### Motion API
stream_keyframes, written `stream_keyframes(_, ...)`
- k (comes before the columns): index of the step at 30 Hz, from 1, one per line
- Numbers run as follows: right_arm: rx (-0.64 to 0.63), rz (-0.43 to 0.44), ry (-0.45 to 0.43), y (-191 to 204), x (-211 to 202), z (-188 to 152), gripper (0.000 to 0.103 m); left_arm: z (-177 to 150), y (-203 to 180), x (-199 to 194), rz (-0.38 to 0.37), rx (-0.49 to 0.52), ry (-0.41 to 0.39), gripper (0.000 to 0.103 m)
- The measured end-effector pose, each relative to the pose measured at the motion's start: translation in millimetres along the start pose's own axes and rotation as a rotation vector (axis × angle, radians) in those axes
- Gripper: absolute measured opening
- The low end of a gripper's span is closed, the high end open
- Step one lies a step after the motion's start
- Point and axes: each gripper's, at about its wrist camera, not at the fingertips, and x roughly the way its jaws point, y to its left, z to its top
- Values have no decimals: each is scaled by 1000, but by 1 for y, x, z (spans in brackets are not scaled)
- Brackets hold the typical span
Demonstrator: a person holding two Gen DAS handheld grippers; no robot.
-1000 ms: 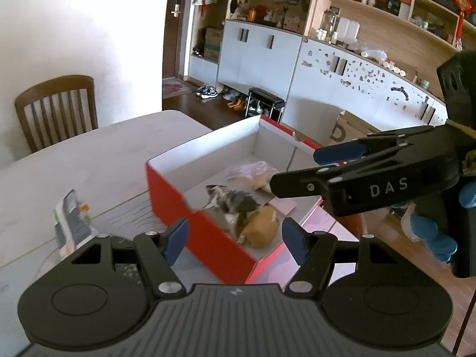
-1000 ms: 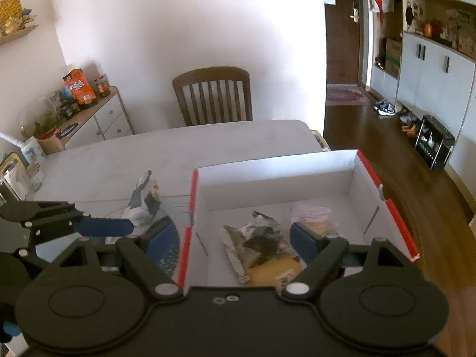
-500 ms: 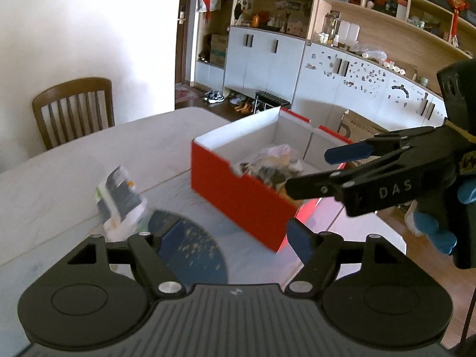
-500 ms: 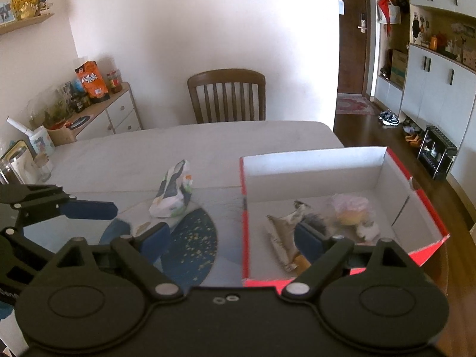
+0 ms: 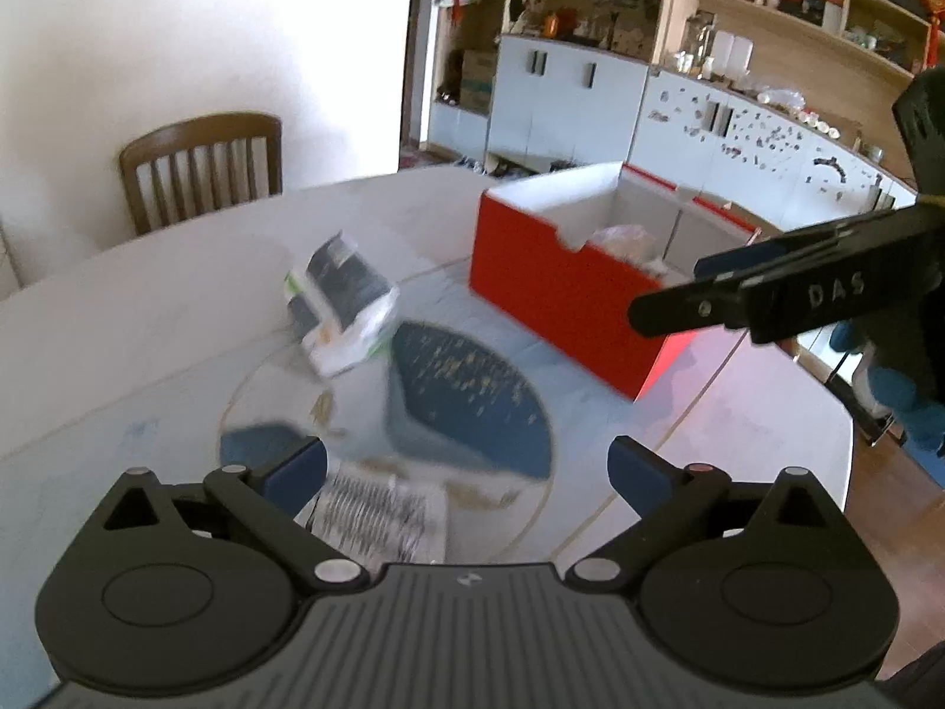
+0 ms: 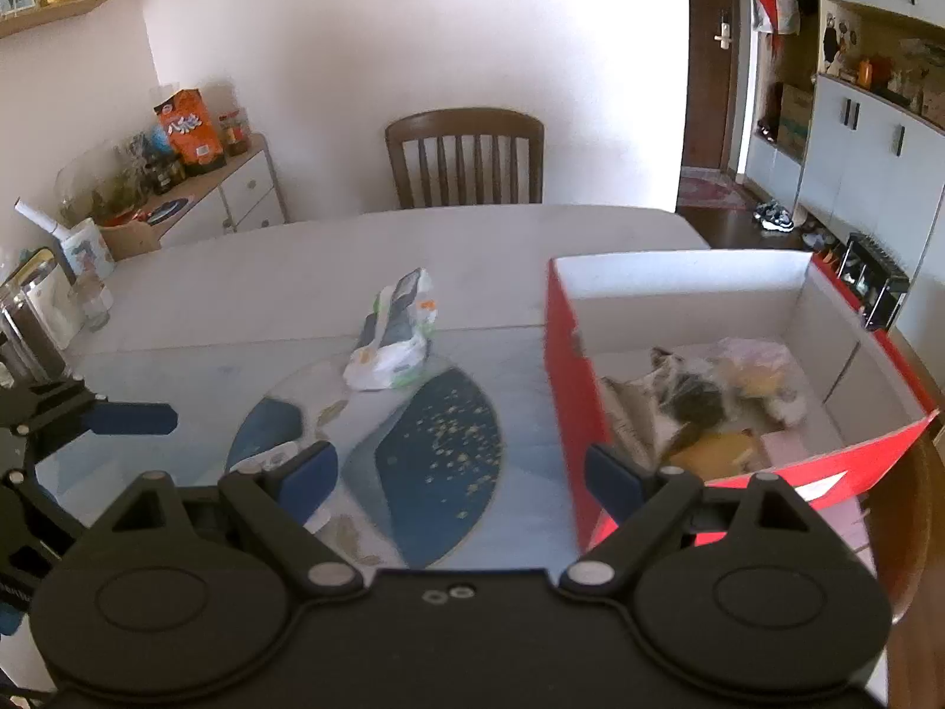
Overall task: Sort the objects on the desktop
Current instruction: 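Withdraw both tools from the red box back toward the table, then move the left tool to the pink binder clip while the right tool approaches the white foil packet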
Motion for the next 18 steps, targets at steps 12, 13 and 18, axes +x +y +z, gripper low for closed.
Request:
stream_keyframes(12, -34, 17, 57, 34, 34, -6, 91, -40, 11, 9, 8, 12, 66, 102)
stream_keyframes(13, -40, 20, 62, 37, 38, -6, 91, -41, 11, 11, 7, 13, 70, 102)
stream_keyframes(18, -69, 42, 85, 50, 56, -4, 91, -50, 12, 21, -1, 17, 100, 102)
